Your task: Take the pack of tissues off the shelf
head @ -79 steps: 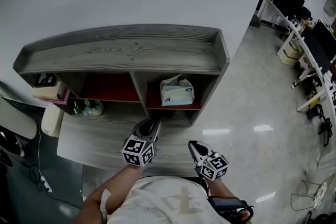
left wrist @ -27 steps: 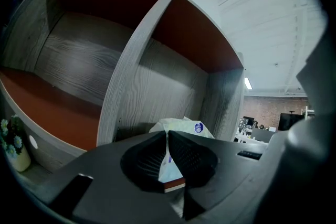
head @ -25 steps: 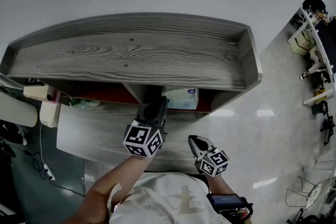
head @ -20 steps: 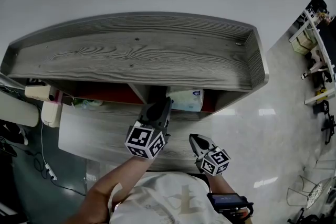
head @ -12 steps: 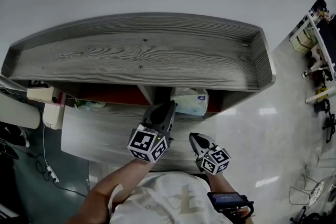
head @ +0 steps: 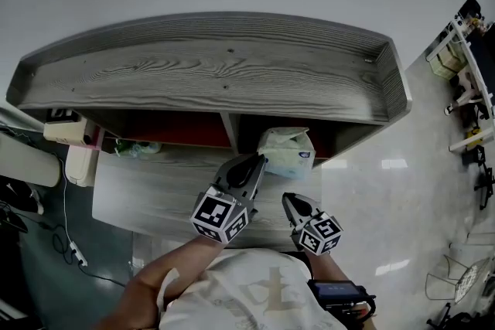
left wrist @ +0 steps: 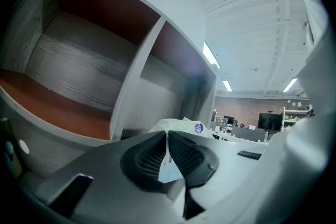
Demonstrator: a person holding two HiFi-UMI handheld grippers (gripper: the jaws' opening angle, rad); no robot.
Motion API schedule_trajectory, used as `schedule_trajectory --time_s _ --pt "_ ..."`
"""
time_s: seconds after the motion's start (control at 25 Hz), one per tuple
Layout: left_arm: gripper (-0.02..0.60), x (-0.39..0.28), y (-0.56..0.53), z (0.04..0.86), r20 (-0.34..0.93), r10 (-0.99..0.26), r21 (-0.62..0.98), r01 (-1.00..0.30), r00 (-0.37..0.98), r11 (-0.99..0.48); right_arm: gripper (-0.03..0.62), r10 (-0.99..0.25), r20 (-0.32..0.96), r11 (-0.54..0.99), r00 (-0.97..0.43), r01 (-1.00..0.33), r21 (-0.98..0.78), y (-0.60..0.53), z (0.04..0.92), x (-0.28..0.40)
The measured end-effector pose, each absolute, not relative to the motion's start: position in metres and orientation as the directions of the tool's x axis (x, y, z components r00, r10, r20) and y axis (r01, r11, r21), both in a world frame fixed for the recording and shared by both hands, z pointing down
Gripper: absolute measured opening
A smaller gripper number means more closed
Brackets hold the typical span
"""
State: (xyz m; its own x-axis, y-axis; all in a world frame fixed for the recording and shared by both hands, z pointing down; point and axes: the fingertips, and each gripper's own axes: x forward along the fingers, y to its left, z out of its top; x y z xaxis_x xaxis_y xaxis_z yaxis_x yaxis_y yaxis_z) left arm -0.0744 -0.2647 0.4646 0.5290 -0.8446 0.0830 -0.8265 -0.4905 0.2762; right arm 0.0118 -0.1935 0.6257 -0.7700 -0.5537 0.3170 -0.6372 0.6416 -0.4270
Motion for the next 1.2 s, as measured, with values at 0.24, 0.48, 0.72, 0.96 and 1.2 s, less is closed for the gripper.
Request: schedule_trajectory --time_s 0.24,0.48,0.72,0.96,1.2 --pt "0.029 -0.079 -0.242 0.463 0.062 -0.84 0.276 -0.818 0.539 -0.504 0.005 -0.566 0.294 0.652 -0.77 -0.636 -0.412 -0.183 0.618 0.009" --pt "0.029 -0.085 -0.219 0.472 0.067 -0.831 0.272 -0.811 0.552 -0.517 0.005 -0.572 0.284 0.661 -0.77 -0.637 -0.396 -0.166 0.613 0.008" --pt "0.029 -0.095 -0.192 0.484 0.085 -0.831 0.25 -0.819 0.55 -0.516 0.005 -0.562 0.286 0.672 -0.776 -0.63 -0.388 -0.145 0.608 0.003" --pt "0.029 -0.123 -0.176 0.493 0.08 -0.852 0.251 -0.838 0.517 -0.485 0.005 -0.539 0.286 0.701 -0.792 -0.61 -0.368 -0.135 0.611 -0.013" --pt "0.029 -0.151 -0.152 0.503 0.085 -0.885 0.264 -0.867 0.457 -0.422 0.005 -0.491 0.299 0.733 -0.819 -0.573 -0.367 -0.12 0.615 -0.032"
